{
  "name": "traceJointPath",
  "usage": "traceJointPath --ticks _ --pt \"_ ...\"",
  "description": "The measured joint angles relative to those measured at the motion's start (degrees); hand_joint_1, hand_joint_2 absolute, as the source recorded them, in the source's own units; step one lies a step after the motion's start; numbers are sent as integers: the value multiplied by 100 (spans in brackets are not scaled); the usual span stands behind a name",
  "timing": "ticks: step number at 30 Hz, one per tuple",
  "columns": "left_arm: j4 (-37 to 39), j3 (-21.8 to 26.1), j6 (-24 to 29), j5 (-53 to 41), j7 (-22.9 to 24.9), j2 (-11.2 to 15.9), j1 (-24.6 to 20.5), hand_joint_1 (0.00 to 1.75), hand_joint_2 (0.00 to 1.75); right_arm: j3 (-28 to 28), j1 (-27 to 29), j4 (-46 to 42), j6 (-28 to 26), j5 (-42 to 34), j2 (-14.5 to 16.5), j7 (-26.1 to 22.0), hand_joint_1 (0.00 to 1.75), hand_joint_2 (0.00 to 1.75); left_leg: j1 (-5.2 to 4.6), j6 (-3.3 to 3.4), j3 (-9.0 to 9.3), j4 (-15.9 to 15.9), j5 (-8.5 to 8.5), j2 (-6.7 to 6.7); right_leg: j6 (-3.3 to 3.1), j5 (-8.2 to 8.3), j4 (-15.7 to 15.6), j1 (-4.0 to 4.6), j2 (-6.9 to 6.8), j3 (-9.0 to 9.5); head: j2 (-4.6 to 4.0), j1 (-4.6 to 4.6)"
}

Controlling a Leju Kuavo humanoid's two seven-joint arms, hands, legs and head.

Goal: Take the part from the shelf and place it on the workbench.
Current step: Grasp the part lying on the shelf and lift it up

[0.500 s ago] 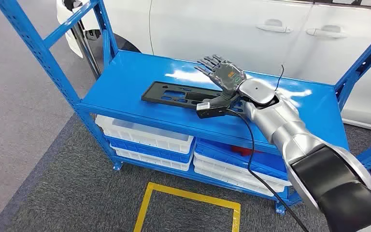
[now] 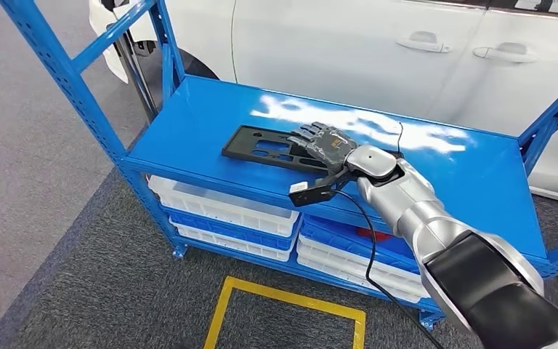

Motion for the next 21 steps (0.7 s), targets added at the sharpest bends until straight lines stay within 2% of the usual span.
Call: traceJointPath --ticks 2,4,5,6,8,9,10,11,12,14,15,16,18,20,21 --pt "0 0 -1 -3 7 3 11 0 0 24 15 33 42 -24 6 9 0 175 -16 -53 -14 11 -21 18 -26 -13 -127 32 -2 52 0 -1" --pt "0 0 2 -5 7 8 22 0 0 35 27 48 37 -93 -11 21 0 175 -20 -109 -8 36 -59 34 -78 -5 -153 8 17 66 0 -2" --pt "0 0 4 -6 6 10 22 0 0 36 22 49 34 -124 -25 25 0 175 -19 -142 -47 143 -140 45 -110 0 -171 -6 12 80 0 -2" --pt "0 0 6 -7 3 11 18 0 0 37 14 48 44 -141 -44 27 0 175 -15 -175 -146 371 -281 55 -138 5 -188 -19 4 96 0 -2" --pt "0 0 8 -8 -2 13 9 0 0 51 4 48 107 -110 -79 27 0 175 5 -226 -509 1120 -651 74 -167 -1 -195 -11 -8 106 0 -2" --pt "0 0 8 -8 -2 13 9 0 0 69 7 49 148 -69 -96 36 0 175 11 -240 -694 1478 -779 78 -171 -3 -194 -5 -8 106 0 -2" --pt "0 0 8 -9 -1 13 10 0 0 94 14 50 181 -21 -109 62 0 175 15 -246 -803 1671 -807 79 -172 -4 -193 -1 -8 106 0 -2" --pt "0 0 10 -9 0 14 9 0 0 126 22 51 204 37 -118 112 0 175 19 -246 -802 1639 -725 79 -171 -5 -192 0 -7 107 0 -2" --pt "0 0 13 -8 -2 14 5 0 0 168 29 51 220 117 -123 204 0 175 24 -240 -684 1376 -552 78 -167 -7 -188 0 -4 109 0 -2" --pt "0 0 17 -2 -8 14 -14 0 0 270 34 54 235 274 -126 435 0 175 34 -215 -292 558 -181 53 -140 -22 -166 8 9 110 0 -2" --pt "1 0 19 3 -15 12 -21 0 0 328 35 59 239 345 -129 545 37 175 33 -188 -154 261 -77 37 -114 -30 -153 14 18 108 0 -2" --pt "1 0 20 7 -19 10 -24 0 0 381 36 68 249 390 -132 627 81 175 27 -155 -80 100 -33 22 -83 -36 -144 21 26 105 0 -2" --pt "2 0 24 17 -30 8 -24 0 0 466 39 95 293 453 -137 755 168 175 4 -72 -67 49 -16 19 -9 -34 -150 18 34 104 0 -2" --pt "2 0 27 25 -39 7 -29 0 0 505 40 124 331 481 -125 854 172 175 7 3 -44 9 20 24 45 -115 -67 -2 38 67 0 -2" --pt "2 0 29 26 -43 7 -34 0 0 513 39 139 337 485 -105 890 171 175 15 36 -34 -14 37 30 59 -237 114 -10 49 -9 0 -2"
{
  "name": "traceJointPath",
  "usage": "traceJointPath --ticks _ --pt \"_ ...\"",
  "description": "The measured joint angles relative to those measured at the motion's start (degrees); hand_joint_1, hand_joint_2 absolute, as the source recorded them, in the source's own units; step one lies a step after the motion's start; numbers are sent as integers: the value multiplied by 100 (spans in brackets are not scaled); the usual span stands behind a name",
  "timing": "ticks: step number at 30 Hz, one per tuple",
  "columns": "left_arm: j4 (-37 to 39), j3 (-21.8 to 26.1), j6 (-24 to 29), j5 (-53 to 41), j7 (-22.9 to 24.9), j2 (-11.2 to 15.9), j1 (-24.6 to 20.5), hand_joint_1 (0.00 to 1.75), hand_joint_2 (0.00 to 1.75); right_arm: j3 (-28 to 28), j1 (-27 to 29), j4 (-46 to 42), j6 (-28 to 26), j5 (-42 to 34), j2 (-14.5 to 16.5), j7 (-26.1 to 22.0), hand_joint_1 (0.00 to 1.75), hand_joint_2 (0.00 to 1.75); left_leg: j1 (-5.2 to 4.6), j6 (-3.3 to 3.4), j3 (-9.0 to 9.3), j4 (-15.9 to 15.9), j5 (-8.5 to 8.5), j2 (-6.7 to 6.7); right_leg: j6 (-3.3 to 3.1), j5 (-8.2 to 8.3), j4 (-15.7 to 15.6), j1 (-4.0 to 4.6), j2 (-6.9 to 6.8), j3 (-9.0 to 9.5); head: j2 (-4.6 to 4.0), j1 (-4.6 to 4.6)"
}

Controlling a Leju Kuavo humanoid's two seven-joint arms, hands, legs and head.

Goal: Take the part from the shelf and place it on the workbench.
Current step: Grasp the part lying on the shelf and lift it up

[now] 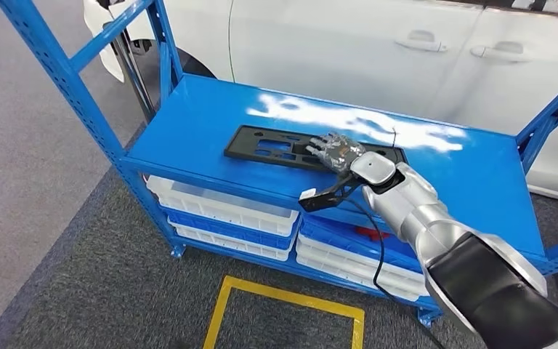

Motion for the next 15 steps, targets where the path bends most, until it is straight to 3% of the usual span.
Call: traceJointPath --ticks 3,4,5,6,8,10,13,15 --pt "0 0 3 1 1 1 1 0 0 5 2 65 -8 -1 94 45 171 175 -5 43 6 -10 7 14 17 -502 1073 -10 31 -479 0 1" --pt "0 0 3 0 6 2 8 0 0 6 2 88 -15 -4 119 50 171 175 -11 47 8 -8 4 16 17 -557 1327 -10 32 -600 0 1" --pt "0 0 3 0 10 3 15 0 0 7 -1 105 -22 -9 136 53 172 175 -17 50 13 -5 0 16 11 -506 1374 -9 32 -624 0 1" --pt "0 0 3 0 14 3 20 0 0 7 -9 116 -29 -13 145 57 173 175 -22 49 21 1 -6 15 -5 -353 1178 -7 31 -532 0 1" --pt "0 0 2 0 16 2 24 0 0 7 -40 125 -51 -19 151 61 174 175 -32 34 37 18 -26 14 -68 22 392 16 -11 -139 0 1" --pt "1 0 -2 0 9 2 24 0 0 7 -87 126 -84 -20 166 53 175 175 -49 -3 22 40 -43 22 -121 170 -164 63 -71 119 0 1" --pt "2 0 -3 2 -26 5 16 0 0 7 -122 125 -110 -29 180 14 175 175 -52 -85 9 51 -56 43 -167 171 -283 78 -73 156 0 0" --pt "2 0 2 11 -54 7 -5 0 0 3 -138 119 -157 -122 175 -81 175 175 -49 -156 -79 277 -221 50 -218 196 -324 44 -79 181 0 0"
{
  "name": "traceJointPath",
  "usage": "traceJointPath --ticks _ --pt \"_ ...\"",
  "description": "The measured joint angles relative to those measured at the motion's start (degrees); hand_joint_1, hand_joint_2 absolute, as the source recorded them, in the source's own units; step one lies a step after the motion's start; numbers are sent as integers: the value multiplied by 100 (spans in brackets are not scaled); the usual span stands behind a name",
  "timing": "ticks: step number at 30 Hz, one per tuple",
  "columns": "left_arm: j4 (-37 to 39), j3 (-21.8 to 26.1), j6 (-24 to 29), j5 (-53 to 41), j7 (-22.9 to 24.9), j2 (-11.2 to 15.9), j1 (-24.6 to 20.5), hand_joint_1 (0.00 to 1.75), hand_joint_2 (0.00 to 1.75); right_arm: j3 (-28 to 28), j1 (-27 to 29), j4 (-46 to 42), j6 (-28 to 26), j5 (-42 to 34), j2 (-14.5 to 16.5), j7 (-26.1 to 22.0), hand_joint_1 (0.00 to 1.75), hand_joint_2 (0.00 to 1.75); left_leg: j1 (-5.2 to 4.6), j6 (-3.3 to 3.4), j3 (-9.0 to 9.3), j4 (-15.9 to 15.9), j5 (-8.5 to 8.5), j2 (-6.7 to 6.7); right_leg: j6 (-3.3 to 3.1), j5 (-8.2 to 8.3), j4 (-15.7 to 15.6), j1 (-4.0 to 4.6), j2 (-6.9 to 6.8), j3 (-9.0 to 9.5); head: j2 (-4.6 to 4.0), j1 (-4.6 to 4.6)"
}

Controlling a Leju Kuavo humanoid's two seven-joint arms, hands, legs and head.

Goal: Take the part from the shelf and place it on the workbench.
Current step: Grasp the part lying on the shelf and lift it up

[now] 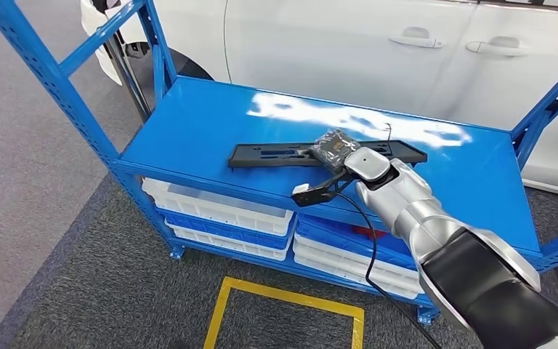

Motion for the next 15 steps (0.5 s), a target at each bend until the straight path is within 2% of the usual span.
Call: traceJointPath --ticks 1,3,4,5,6,8,9,10,11,13,15 --pt "0 0 7 14 -11 1 -12 0 0 -7 -7 -9 -44 -90 -14 -77 175 175 9 -36 -125 284 -170 1 -19 8 -14 -11 -6 9 0 0" --pt "0 1 27 42 -29 1 -27 0 0 -37 -13 -44 -144 -293 -68 -246 175 175 34 -91 -491 1072 -545 5 -34 7 -15 -6 -8 9 0 0" --pt "0 2 38 50 -37 2 -29 0 0 -57 -13 -64 -181 -364 -98 -302 175 175 47 -110 -639 1371 -638 6 -34 6 -13 -4 -8 10 0 0" --pt "0 3 49 53 -44 2 -30 0 0 -77 -14 -82 -204 -409 -124 -340 175 175 58 -124 -695 1472 -617 7 -30 4 -10 -5 -6 13 0 0" --pt "0 4 58 55 -50 2 -32 0 0 -94 -15 -97 -214 -431 -146 -360 175 175 71 -132 -637 1334 -486 8 -22 -2 -5 -8 -3 20 0 0" --pt "0 4 73 56 -62 2 -41 0 0 -116 -20 -132 -217 -451 -184 -381 175 175 98 -136 -271 538 -80 -5 12 -27 16 -15 6 32 0 0" --pt "0 4 77 56 -68 1 -45 0 0 -127 -27 -148 -216 -462 -202 -386 175 175 100 -115 -102 170 63 -21 37 -41 37 -9 20 27 0 0" --pt "0 5 80 56 -73 1 -46 0 0 -138 -36 -163 -216 -471 -213 -387 175 175 98 -86 3 -71 140 -37 67 -51 53 -4 30 18 0 0" --pt "0 7 84 57 -76 1 -45 0 0 -149 -43 -171 -217 -478 -220 -389 175 175 87 -49 40 -173 155 -51 97 -55 63 0 40 7 0 0" --pt "0 11 88 63 -86 2 -43 0 0 -171 -43 -179 -251 -535 -224 -453 173 175 67 38 44 -198 177 -52 166 -58 62 -9 47 -12 0 0" --pt "0 19 85 114 -150 1 -53 0 87 -245 -39 -233 -378 -788 -224 -717 172 175 68 113 59 -239 210 -56 209 -189 219 -34 60 -90 0 1"
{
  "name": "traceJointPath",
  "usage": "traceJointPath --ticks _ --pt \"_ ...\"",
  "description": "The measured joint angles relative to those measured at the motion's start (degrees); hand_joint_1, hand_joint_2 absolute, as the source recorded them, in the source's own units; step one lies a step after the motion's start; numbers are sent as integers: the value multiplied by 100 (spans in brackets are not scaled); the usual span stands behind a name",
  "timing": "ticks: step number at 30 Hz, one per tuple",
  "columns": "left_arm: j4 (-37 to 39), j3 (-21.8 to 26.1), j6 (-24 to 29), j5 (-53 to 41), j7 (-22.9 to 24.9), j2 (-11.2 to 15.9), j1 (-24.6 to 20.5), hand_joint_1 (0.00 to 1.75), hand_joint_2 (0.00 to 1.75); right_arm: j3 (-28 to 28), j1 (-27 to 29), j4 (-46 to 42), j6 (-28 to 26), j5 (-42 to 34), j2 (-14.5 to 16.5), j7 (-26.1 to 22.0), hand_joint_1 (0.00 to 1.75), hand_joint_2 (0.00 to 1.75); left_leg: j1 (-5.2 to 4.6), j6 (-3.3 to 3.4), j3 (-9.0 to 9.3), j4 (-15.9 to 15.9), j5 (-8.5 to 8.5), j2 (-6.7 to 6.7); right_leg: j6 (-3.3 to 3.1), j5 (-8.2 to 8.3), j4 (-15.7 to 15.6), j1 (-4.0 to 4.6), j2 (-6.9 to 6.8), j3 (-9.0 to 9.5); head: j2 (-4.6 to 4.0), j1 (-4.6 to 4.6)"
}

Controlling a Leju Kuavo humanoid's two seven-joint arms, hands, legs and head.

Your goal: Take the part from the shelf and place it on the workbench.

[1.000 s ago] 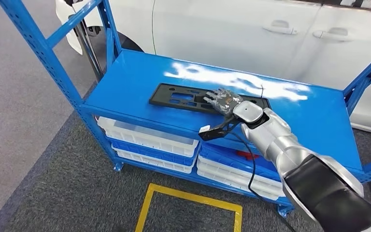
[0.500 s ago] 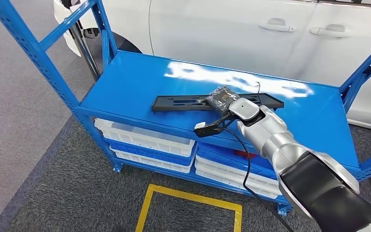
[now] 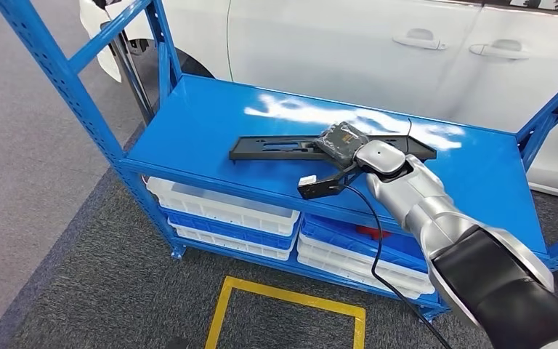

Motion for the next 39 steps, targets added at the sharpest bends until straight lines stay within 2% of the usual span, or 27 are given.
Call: traceJointPath --ticks 2,4,5,6,7,9,10,11,14,16,17,19,20,21,22,24,25,26,27,29,31,32,34,35,36,37,39 --pt "0 48 -16 205 -260 -2 -17 0 175 -169 -6 -178 -90 -508 1 -420 171 175 1 41 4 -18 16 -3 9 -334 608 -17 29 -272 0 0" --pt "0 190 -1 600 -785 -4 -47 0 175 -383 3 -576 210 -1256 5 -769 170 175 -7 60 1 -7 10 0 16 -624 1394 -20 48 -636 0 0" --pt "0 289 57 797 -1086 -7 -63 0 175 -495 17 -879 558 -1761 8 -872 170 175 -8 66 3 0 2 1 19 -639 1599 -22 50 -738 0 0" --pt "0 377 144 946 -1350 -12 -76 0 175 -600 28 -1203 959 -2302 9 -937 169 175 -8 68 7 10 -9 1 18 -548 1597 -24 51 -749 0 1" --pt "0 449 249 1032 -1557 -18 -83 0 175 -701 33 -1523 1355 -2845 13 -968 169 175 -6 63 15 21 -23 0 12 -370 1385 -26 48 -661 0 0" --pt "0 523 414 1089 -1813 -29 -94 0 175 -902 40 -2173 1970 -3740 50 -973 169 175 -18 28 24 53 -58 -2 -11 50 633 -17 14 -331 0 1" --pt "0 552 454 1100 -1877 -32 -102 0 175 -1005 45 -2512 2149 -4036 83 -956 169 175 -31 3 14 73 -74 1 -28 144 299 -5 0 -188 0 1" --pt "0 586 473 1111 -1912 -34 -109 0 175 -1103 52 -2829 2251 -4234 127 -936 169 175 -43 -24 -5 89 -83 9 -49 175 85 8 -7 -105 0 0" --pt "0 662 486 1129 -1937 -34 -105 0 175 -1274 61 -3389 2273 -4449 227 -914 169 175 -41 -114 -36 107 -109 57 -129 130 -55 16 44 -64 0 -1" --pt "0 678 431 1141 -1950 -36 -111 0 175 -1287 78 -3560 2269 -4534 203 -928 165 175 -23 -180 -115 317 -268 72 -189 148 -92 6 51 -32 0 -1" --pt "1 686 340 1165 -1955 -38 -116 0 175 -1287 91 -3636 2318 -4656 153 -954 162 175 -10 -208 -235 587 -427 74 -214 153 -104 6 44 -20 0 -1" --pt "2 734 61 1259 -1962 -39 -117 0 87 -1288 150 -3832 2571 -5253 -35 -999 156 175 7 -247 -576 1320 -759 78 -244 149 -103 24 32 -12 0 -1" --pt "2 769 -76 1312 -1964 -38 -112 0 44 -1288 215 -3972 2785 -5710 -149 -975 154 175 13 -257 -706 1587 -832 79 -247 145 -102 32 27 -8 0 -1" --pt "2 805 -191 1360 -1966 -37 -103 0 0 -1287 309 -4156 3033 -6258 -277 -905 154 175 17 -262 -749 1662 -799 80 -244 140 -100 35 24 -2 0 -1" --pt "2 838 -279 1397 -1968 -36 -91 0 44 -1284 426 -4375 3289 -6829 -407 -801 156 175 21 -262 -684 1513 -666 81 -236 132 -97 36 23 7 0 -1" --pt "2 897 -389 1471 -1967 -32 -56 0 131 -1260 699 -4859 3720 -7868 -659 -539 161 175 35 -249 -341 795 -303 59 -203 105 -91 39 26 33 0 -1" --pt "2 930 -412 1506 -1963 -28 -34 0 175 -1234 840 -5080 3843 -8264 -768 -419 165 175 35 -226 -179 462 -187 35 -179 93 -82 46 36 39 0 -1" --pt "2 963 -422 1540 -1955 -25 -6 0 175 -1205 989 -5272 3907 -8578 -856 -315 167 175 35 -196 -76 247 -134 14 -153 87 -79 53 46 41 0 -1" --pt "2 994 -426 1569 -1947 -21 26 0 175 -1176 1143 -5430 3931 -8819 -916 -234 170 175 27 -160 -38 161 -139 -5 -125 87 -81 56 57 38 0 -1" --pt "2 1055 -430 1621 -1927 -13 92 0 175 -1130 1461 -5687 3934 -9175 -966 -120 169 175 19 -80 -23 123 -120 2 -58 86 -92 43 67 28 0 -1" --pt "2 1100 -414 1652 -1856 -4 131 0 175 -1108 1741 -5911 3920 -9408 -959 -52 169 175 21 -5 -1 78 -89 18 -2 -36 57 18 72 -38 0 -1" --pt "2 1119 -374 1658 -1789 2 142 0 175 -1104 1859 -6020 3905 -9507 -938 -25 169 175 25 27 9 59 -78 30 17 -178 291 6 74 -143 0 -1" --pt "2 1156 -243 1645 -1653 17 172 0 175 -1098 2078 -6197 3857 -9687 -866 20 169 175 12 60 9 56 -83 56 43 -513 1016 -8 80 -480 0 -1" --pt "2 1171 -180 1628 -1597 25 194 0 175 -1097 2185 -6259 3833 -9762 -833 35 169 175 6 65 10 56 -86 69 54 -609 1325 -15 81 -632 0 -1" --pt "2 1181 -139 1603 -1543 31 215 0 175 -1095 2284 -6305 3814 -9824 -810 42 169 175 2 67 10 57 -88 78 59 -609 1464 -21 82 -706 0 -1" --pt "2 1186 -117 1579 -1478 34 230 0 175 -1091 2363 -6343 3804 -9880 -798 44 169 175 1 66 12 59 -90 86 58 -504 1373 -26 81 -667 0 -1" --pt "2 1190 -106 1560 -1344 38 243 0 175 -1080 2443 -6396 3796 -9968 -796 44 169 175 -2 51 20 65 -96 100 32 -146 679 -25 54 -321 0 -1"
